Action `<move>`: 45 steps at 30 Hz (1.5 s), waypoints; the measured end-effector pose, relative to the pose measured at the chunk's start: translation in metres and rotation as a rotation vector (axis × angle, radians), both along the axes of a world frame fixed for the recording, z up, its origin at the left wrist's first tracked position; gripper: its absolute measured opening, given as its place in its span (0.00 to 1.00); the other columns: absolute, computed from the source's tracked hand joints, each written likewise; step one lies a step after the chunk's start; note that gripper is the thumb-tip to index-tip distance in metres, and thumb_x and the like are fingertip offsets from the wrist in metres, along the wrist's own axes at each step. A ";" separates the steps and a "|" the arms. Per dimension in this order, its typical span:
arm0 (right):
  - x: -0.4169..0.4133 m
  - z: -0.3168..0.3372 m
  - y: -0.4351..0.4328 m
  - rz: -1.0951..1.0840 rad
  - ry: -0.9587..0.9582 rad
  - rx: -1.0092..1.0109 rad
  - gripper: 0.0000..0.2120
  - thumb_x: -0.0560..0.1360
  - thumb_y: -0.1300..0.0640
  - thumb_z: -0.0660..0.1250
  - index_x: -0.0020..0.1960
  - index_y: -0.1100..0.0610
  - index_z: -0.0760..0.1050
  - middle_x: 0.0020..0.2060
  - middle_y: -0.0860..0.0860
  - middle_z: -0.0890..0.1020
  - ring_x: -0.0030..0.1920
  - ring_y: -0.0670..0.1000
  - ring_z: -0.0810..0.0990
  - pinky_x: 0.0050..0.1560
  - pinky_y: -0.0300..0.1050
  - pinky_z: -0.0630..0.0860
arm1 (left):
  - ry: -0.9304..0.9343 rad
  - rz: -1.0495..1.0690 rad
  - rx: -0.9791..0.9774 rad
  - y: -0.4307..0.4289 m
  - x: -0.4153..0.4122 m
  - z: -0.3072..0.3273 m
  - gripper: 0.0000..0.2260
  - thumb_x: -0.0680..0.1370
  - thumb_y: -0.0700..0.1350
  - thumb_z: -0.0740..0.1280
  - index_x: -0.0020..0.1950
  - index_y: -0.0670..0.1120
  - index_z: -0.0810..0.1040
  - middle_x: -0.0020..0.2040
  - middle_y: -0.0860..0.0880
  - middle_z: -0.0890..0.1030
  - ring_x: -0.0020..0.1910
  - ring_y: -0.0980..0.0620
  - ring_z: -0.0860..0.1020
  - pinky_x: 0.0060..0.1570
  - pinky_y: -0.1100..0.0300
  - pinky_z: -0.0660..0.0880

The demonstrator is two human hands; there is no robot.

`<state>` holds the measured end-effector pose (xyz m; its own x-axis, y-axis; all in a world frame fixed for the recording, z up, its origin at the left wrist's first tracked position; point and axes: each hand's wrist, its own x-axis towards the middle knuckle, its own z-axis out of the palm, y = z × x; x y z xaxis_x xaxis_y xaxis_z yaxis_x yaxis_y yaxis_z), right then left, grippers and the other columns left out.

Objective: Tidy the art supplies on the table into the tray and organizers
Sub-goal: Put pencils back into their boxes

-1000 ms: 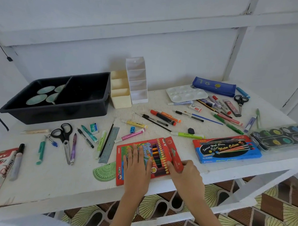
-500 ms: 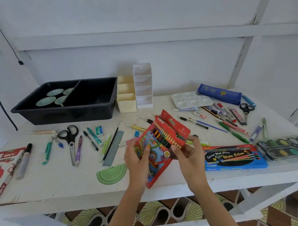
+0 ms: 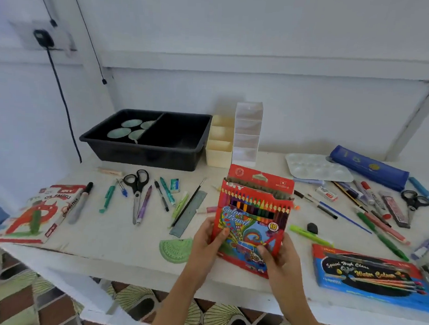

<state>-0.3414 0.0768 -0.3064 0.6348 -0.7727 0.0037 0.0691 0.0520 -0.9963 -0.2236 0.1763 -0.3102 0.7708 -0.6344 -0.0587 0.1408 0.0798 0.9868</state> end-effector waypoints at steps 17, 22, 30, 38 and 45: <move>0.131 0.018 0.083 0.360 -0.021 0.122 0.04 0.75 0.59 0.67 0.47 0.53 0.80 0.43 0.50 0.85 0.41 0.50 0.85 0.37 0.45 0.82 | -0.001 0.774 0.004 0.128 0.061 0.019 0.08 0.80 0.45 0.61 0.51 0.45 0.78 0.43 0.52 0.83 0.37 0.61 0.81 0.33 0.69 0.75; 0.197 0.014 0.138 0.377 0.073 0.078 0.08 0.71 0.62 0.72 0.40 0.49 0.80 0.38 0.47 0.84 0.37 0.47 0.84 0.36 0.44 0.81 | 0.072 0.915 0.043 0.190 0.105 0.016 0.05 0.80 0.45 0.62 0.50 0.48 0.77 0.45 0.53 0.81 0.41 0.58 0.79 0.36 0.66 0.75; 0.282 0.002 0.219 0.441 0.162 0.232 0.01 0.71 0.63 0.72 0.42 0.58 0.81 0.40 0.53 0.85 0.38 0.50 0.84 0.35 0.45 0.81 | 0.075 1.031 0.208 0.272 0.188 0.009 0.07 0.79 0.45 0.64 0.56 0.47 0.74 0.47 0.50 0.78 0.44 0.53 0.77 0.42 0.54 0.77; 0.319 -0.023 0.259 0.430 0.238 -0.019 0.11 0.73 0.62 0.71 0.54 0.63 0.78 0.43 0.53 0.83 0.43 0.47 0.82 0.40 0.35 0.79 | -0.166 0.907 0.602 0.319 0.245 -0.009 0.15 0.79 0.42 0.64 0.66 0.44 0.73 0.56 0.43 0.72 0.44 0.55 0.73 0.35 0.65 0.70; 0.329 -0.026 0.274 0.421 0.172 -0.173 0.12 0.73 0.60 0.71 0.55 0.62 0.80 0.45 0.52 0.83 0.41 0.42 0.81 0.39 0.29 0.76 | -0.427 0.902 0.903 0.320 0.269 -0.010 0.15 0.78 0.41 0.64 0.65 0.43 0.75 0.53 0.44 0.70 0.55 0.46 0.71 0.56 0.52 0.67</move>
